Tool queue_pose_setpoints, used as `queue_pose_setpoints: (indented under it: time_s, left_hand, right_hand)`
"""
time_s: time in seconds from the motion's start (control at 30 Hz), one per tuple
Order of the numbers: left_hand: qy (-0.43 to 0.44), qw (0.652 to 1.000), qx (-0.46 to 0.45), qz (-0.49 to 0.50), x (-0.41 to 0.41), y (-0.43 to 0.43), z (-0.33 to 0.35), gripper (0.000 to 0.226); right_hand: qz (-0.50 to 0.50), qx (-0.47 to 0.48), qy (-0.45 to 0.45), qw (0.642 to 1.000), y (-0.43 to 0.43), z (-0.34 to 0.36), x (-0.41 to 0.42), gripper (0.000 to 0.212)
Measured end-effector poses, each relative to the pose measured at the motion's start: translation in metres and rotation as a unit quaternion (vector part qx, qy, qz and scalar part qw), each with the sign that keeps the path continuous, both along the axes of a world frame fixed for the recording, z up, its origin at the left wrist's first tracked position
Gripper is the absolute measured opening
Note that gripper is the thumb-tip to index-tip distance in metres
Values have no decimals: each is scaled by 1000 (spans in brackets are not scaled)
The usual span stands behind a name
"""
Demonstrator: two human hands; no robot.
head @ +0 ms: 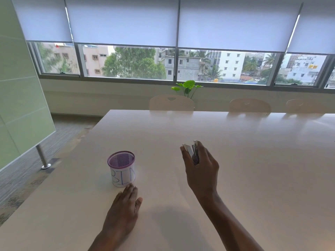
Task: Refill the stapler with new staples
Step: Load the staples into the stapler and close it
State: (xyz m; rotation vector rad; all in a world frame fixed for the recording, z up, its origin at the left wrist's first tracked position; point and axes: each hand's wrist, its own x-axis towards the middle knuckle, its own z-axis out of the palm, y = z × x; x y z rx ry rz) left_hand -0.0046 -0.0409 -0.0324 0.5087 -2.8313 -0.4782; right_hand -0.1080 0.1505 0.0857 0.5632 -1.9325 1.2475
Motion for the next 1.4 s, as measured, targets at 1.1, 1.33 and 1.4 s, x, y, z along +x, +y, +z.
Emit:
queue_pose_setpoints:
  time_s: [1.1, 1.33, 1.4]
  left_hand:
    - [17, 1000, 1, -4, -3, -3, -6, 53]
    - [20, 1000, 1, -8, -3, -3, -4, 52]
    - [23, 1000, 3, -9, -3, -3, -4, 52]
  right_hand:
    - [13, 11, -60, 998, 3, 10, -2, 43]
    - [58, 87, -154, 982, 13, 20, -10, 22]
    - [48, 129, -199, 970, 15, 21, -10, 32]
